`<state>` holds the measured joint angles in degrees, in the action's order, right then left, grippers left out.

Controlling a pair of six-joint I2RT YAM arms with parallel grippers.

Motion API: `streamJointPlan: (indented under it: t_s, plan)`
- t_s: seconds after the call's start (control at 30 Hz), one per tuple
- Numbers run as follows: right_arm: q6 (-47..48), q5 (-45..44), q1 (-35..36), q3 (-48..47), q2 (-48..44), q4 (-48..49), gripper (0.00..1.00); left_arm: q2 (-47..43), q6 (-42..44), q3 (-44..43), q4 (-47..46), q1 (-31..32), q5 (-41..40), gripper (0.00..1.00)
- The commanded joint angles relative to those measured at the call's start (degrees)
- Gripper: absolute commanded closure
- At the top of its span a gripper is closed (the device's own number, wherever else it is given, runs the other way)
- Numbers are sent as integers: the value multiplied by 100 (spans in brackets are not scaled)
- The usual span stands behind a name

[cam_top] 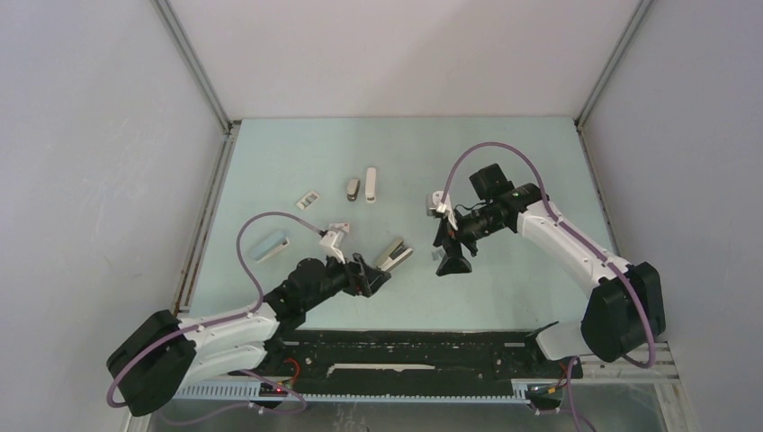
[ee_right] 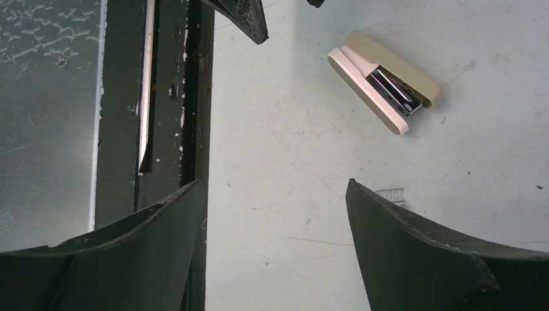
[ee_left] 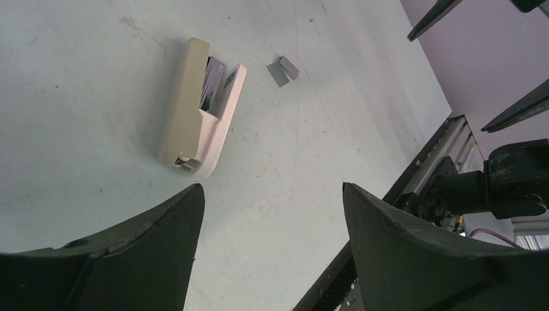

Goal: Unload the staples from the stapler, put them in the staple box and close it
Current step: Pick up the stapler from the center of the board.

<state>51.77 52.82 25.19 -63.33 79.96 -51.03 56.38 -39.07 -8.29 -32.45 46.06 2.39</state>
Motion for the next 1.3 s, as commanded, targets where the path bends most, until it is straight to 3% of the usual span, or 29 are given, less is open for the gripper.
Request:
streamJointPlan:
  t_s: [0.0,0.3,0.73,1.0,1.27]
  plan:
    - [85,-65,102,-21,231,201,10,-360,-17,100,92,-54,22,17]
    - [225,-701,565,-561,983,113,10,-1403,-42,302,868,-63,-424,17]
    - [947,-1751,1271,-1207,1951,867,12,-1810,-635,627,1014,-71,-760,17]
    - [1441,-2636,1661,-647,1970,1812,26,-1903,-882,710,854,-72,-810,18]
    - [1531,-3081,1817,-486,2207,2141,41,-2115,-974,794,905,-78,-888,18]
